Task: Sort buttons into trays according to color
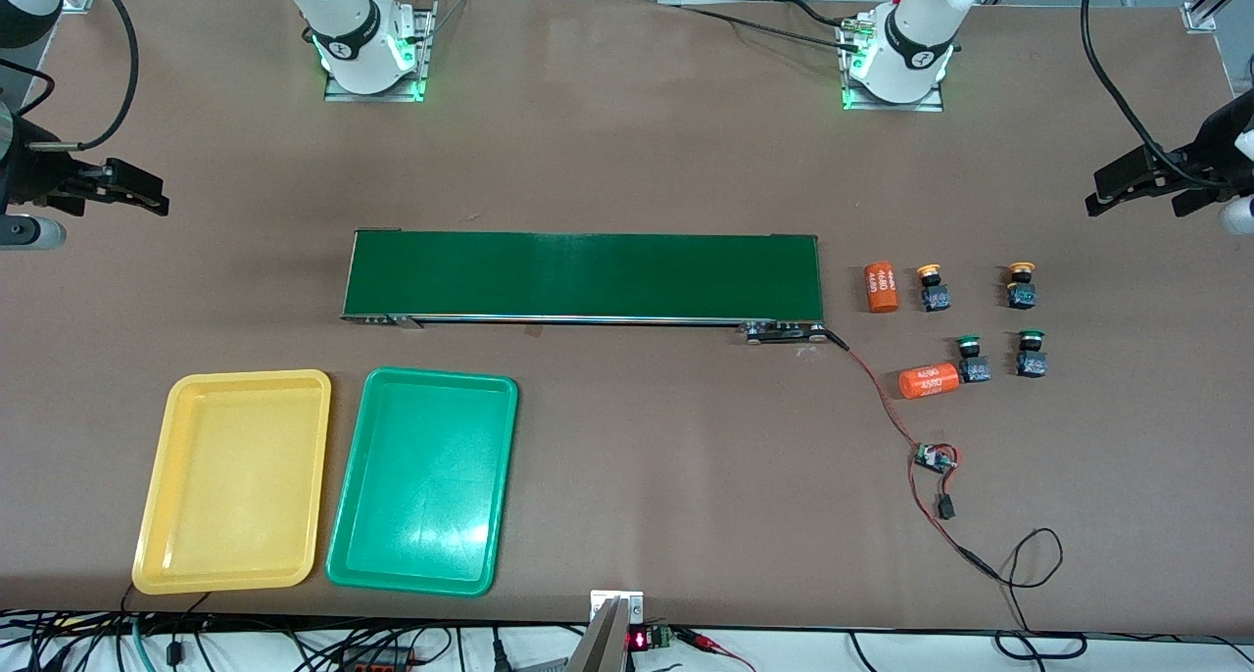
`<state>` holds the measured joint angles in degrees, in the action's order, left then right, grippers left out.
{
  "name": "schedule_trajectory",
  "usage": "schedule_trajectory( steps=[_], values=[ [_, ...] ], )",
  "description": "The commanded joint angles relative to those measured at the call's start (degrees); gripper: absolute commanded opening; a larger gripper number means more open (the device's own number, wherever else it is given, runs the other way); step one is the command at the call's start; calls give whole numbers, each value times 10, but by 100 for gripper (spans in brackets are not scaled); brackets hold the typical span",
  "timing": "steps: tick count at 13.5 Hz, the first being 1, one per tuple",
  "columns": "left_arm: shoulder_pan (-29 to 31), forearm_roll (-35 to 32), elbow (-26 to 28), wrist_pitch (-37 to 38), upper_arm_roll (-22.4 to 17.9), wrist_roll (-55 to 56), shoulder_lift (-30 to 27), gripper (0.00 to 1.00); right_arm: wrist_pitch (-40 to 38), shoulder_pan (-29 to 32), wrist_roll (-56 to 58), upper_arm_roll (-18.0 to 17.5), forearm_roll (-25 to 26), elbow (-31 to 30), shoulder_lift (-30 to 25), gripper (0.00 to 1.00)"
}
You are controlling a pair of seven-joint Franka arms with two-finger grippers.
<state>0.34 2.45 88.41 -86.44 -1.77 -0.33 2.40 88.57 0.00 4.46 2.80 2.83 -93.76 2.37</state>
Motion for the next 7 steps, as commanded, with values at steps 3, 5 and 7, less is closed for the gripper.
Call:
schedule_trajectory(
  steps=[3,5,7],
  values=[
    [-7,-10,-17,4,0,-2,104,100,-4,1,-7,-4,-3,-13,-16,100],
    [-5,-9,-19,-10,0,-5,155,100,-8,4,3,-2,1,-4,-9,100],
    [-6,-3,-11,-62,1,-36,186,100,-9,8,3,2,-3,4,-4,100]
  ],
)
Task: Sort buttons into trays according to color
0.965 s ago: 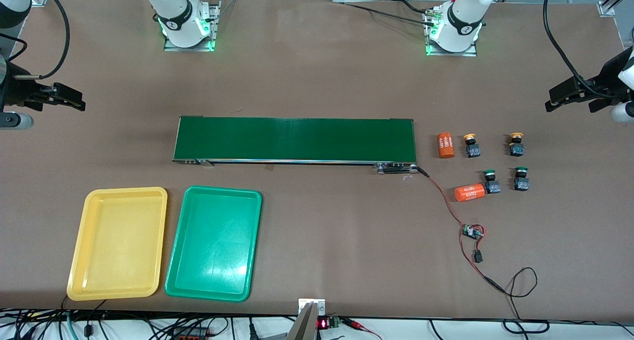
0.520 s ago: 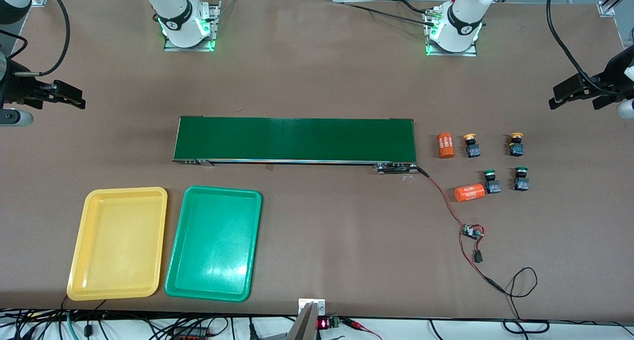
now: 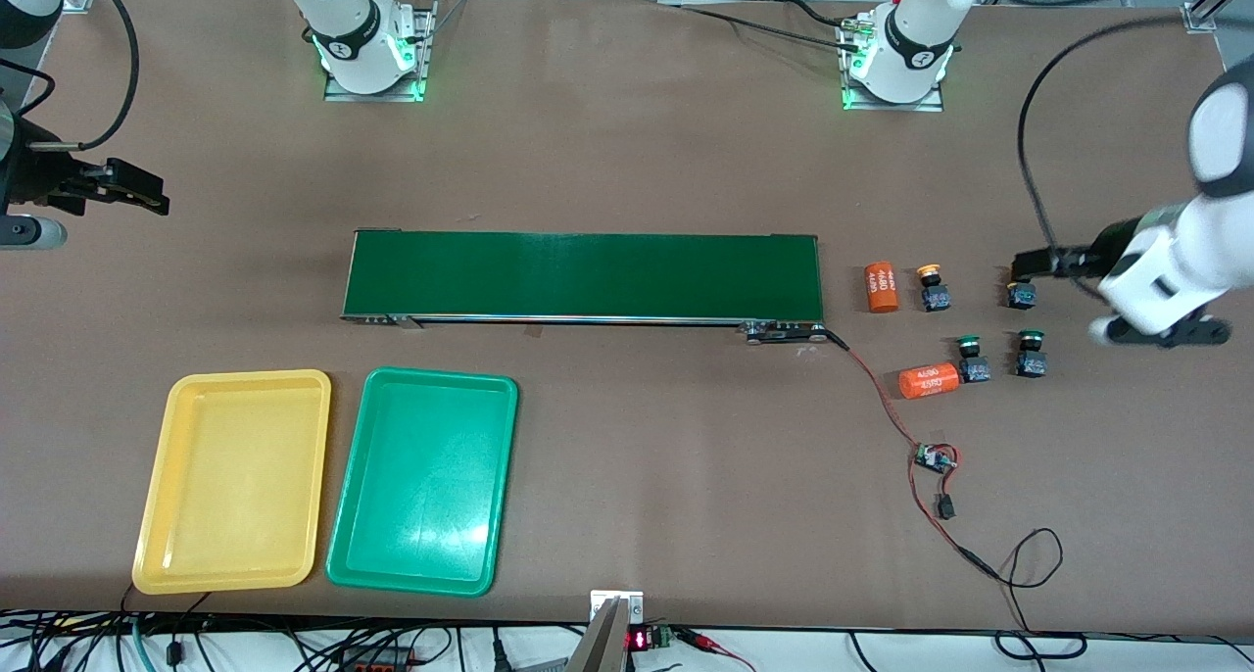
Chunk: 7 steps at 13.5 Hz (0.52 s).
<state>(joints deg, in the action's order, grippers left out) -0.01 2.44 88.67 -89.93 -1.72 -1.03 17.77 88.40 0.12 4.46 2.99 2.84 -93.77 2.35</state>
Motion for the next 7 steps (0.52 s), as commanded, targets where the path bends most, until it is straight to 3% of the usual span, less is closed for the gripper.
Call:
schedule_trajectory(
  steps=[1,7],
  values=[
    [-3,-1,-12,-56,0,-63,47,100,-7,7,2,0,-2,5,-4,100],
    [-12,-4,-22,-197,5,-374,160,100,-7,10,-7,0,-4,7,-4,100]
  ],
)
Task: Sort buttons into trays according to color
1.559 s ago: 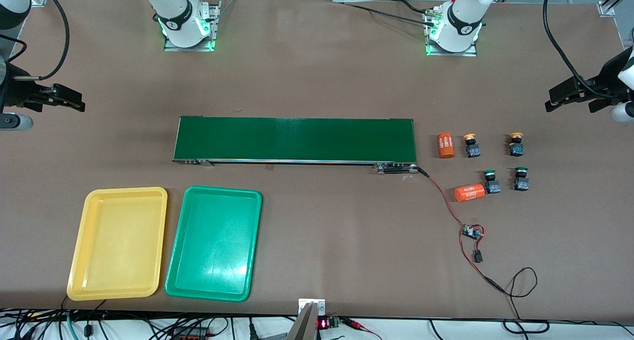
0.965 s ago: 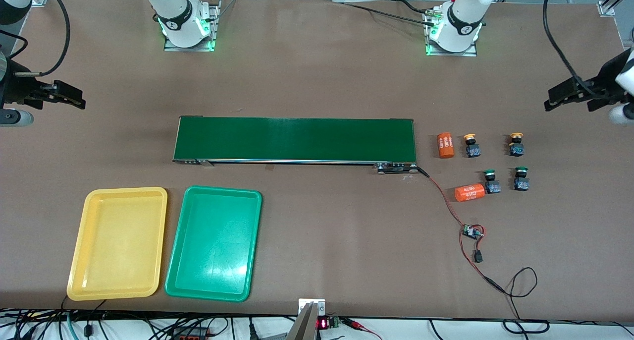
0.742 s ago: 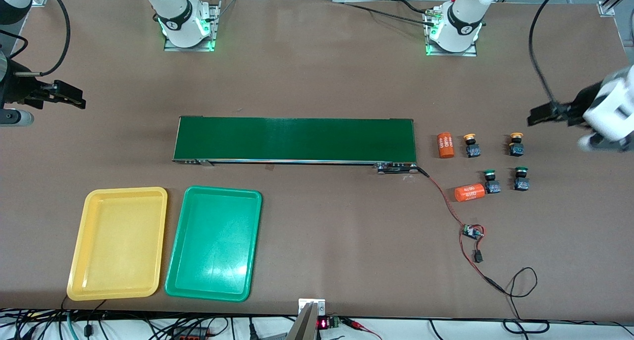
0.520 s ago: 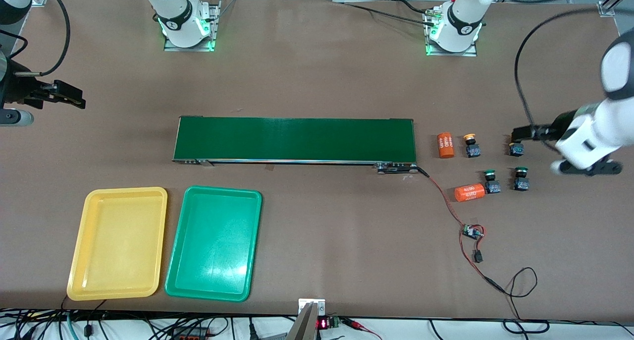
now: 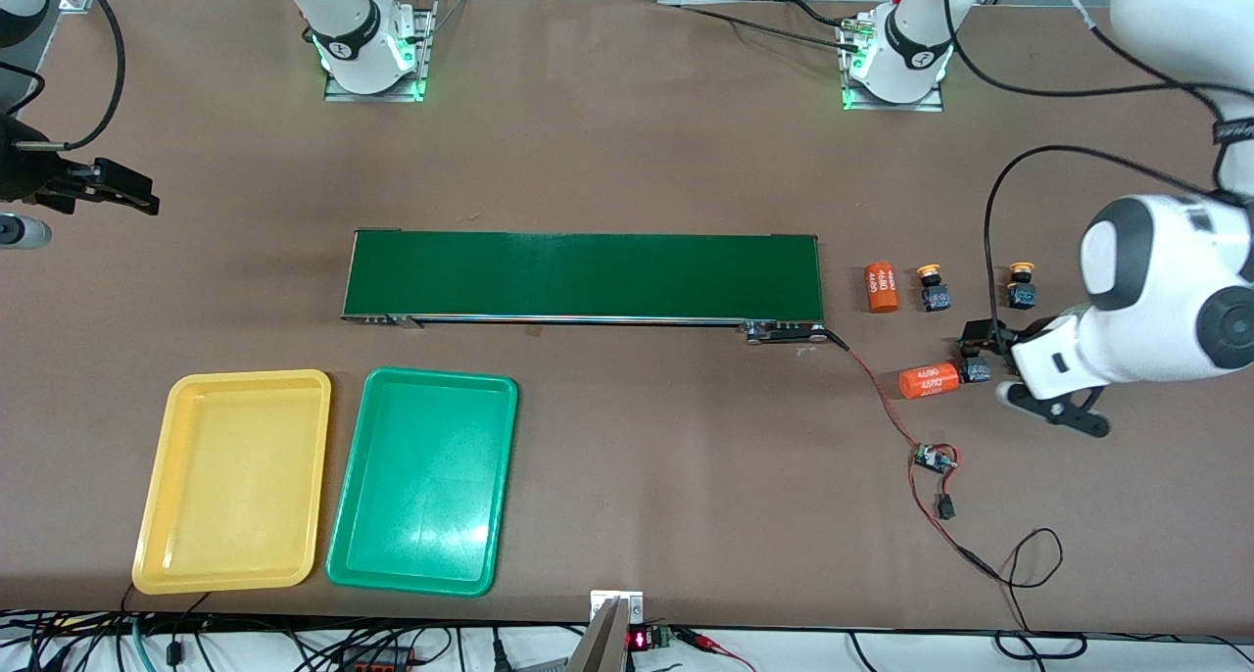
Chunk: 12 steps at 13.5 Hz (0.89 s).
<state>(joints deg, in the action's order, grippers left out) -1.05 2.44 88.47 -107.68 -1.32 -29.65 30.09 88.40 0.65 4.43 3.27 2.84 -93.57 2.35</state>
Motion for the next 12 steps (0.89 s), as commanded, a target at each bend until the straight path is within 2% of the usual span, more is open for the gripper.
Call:
schedule_trajectory(
  steps=[1,5,8,12],
  values=[
    [-2,-4,-18,-40,2,-141,47,100,-7,4,-7,-3,-4,6,-4,100],
    [-4,-4,-10,-58,14,-321,74,100,-7,5,-7,-3,-4,9,-4,100],
    [-3,-3,-7,-79,17,-376,94,100,-7,5,-6,-3,-4,12,-4,100],
    [-2,-9,36,-118,21,-427,100,100,-7,5,-6,-3,-4,13,-4,100]
  ],
)
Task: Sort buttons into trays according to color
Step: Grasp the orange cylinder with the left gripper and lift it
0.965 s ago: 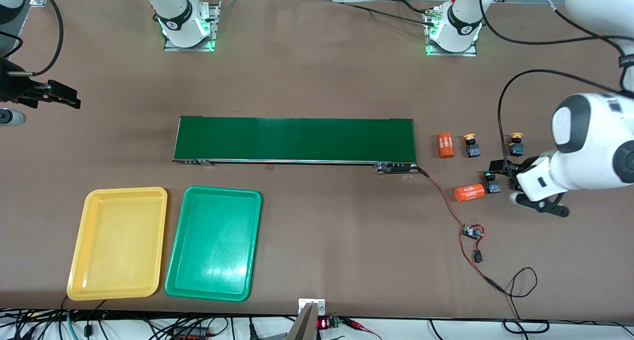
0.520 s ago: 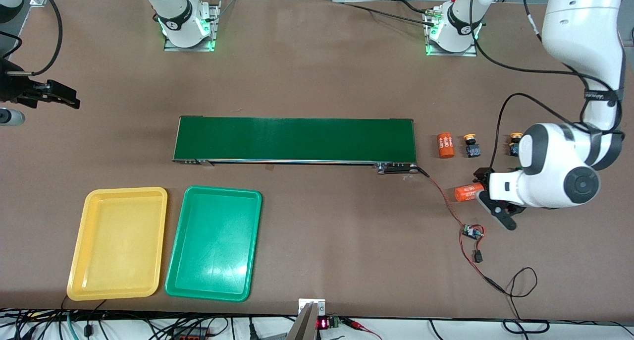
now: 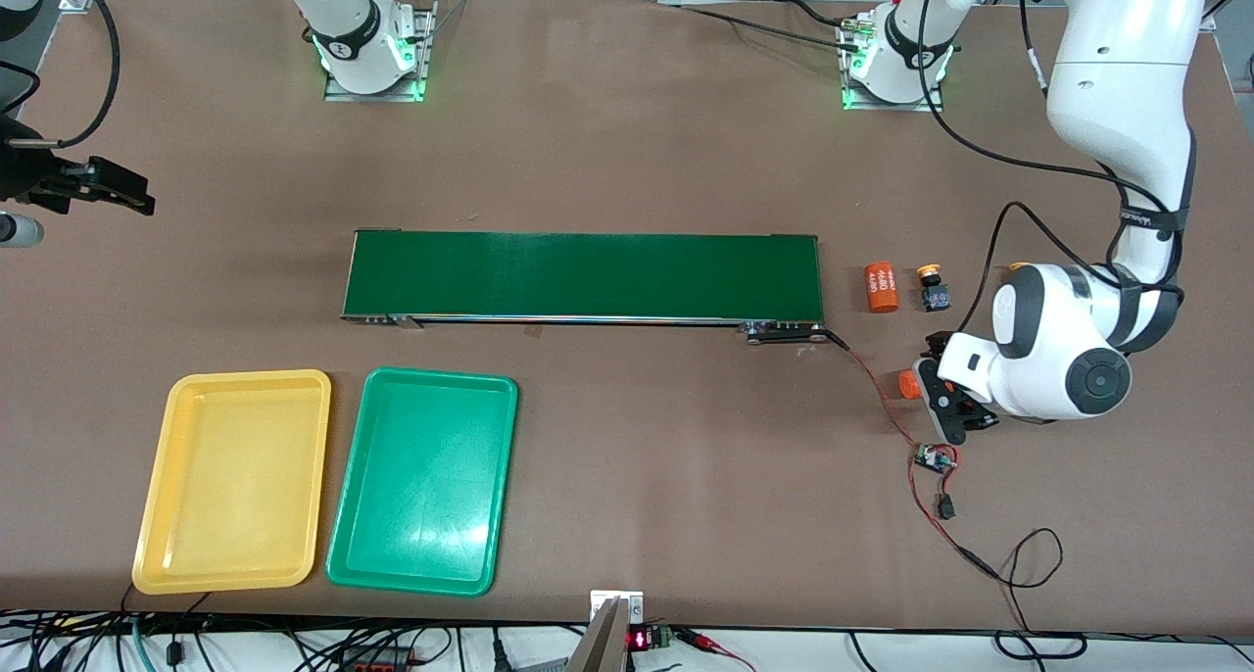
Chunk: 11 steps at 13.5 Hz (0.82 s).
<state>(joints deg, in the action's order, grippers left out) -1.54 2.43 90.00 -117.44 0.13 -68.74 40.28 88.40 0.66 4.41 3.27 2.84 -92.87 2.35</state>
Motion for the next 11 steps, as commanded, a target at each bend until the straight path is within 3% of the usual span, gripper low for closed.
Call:
schedule_trajectory(
  steps=[1,5,7,9,11],
  values=[
    [7,-8,31,-26,8,-52,0,100,-7,6,-5,-3,-4,6,-4,100],
    [9,-10,53,-59,13,-57,2,100,-7,6,-6,-2,-4,6,-4,100],
    [9,-10,64,-88,15,-80,2,89,-7,7,-6,-2,-4,6,-4,100],
    [8,-9,69,-112,15,-127,2,67,-7,7,-7,-2,-4,6,-3,100],
    [11,-9,69,-112,15,-140,-5,17,-7,6,-9,-2,-4,5,1,100]
  ],
)
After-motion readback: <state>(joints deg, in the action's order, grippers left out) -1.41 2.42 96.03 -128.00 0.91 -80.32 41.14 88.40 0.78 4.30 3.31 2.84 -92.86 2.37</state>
